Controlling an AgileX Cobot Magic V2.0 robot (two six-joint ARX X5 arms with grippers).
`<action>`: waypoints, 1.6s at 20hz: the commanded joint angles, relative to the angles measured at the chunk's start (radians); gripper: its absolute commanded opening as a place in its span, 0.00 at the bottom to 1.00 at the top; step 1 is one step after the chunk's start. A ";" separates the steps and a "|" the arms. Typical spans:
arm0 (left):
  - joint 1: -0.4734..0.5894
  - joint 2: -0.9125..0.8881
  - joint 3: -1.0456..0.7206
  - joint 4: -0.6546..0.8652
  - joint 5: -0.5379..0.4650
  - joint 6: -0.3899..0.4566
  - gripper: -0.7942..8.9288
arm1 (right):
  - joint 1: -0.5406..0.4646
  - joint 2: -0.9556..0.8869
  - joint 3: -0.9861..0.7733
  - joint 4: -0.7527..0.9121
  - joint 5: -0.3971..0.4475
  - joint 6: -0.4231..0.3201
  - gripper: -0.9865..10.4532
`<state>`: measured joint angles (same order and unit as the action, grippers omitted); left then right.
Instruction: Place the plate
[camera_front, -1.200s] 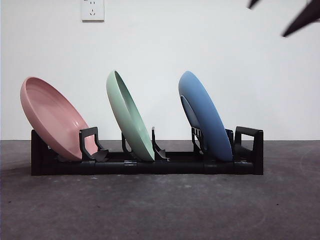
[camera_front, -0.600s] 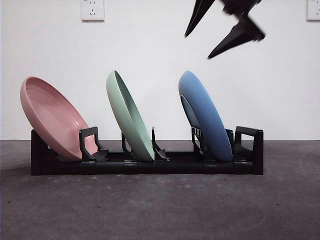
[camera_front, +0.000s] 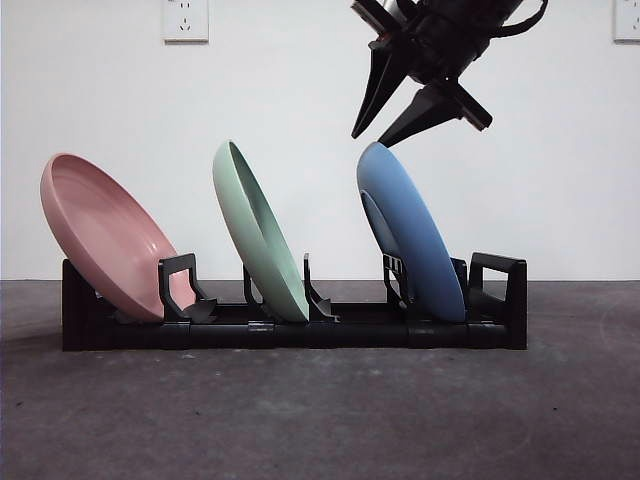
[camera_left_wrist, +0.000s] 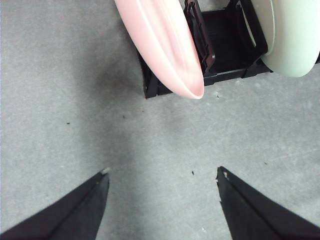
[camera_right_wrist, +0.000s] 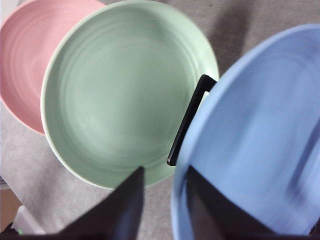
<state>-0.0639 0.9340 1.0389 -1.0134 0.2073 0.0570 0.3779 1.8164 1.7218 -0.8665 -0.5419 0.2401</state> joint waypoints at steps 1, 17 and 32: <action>-0.003 0.004 0.024 0.009 -0.001 0.002 0.44 | 0.006 0.027 0.026 0.006 0.001 -0.013 0.16; -0.003 0.004 0.024 0.014 -0.001 0.002 0.44 | -0.002 -0.058 0.027 -0.007 -0.087 -0.016 0.10; -0.003 0.004 0.024 0.014 -0.001 0.002 0.44 | 0.233 -0.327 0.027 -0.163 0.199 -0.176 0.10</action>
<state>-0.0643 0.9340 1.0389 -1.0061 0.2073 0.0570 0.6044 1.4845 1.7218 -1.0393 -0.3534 0.1078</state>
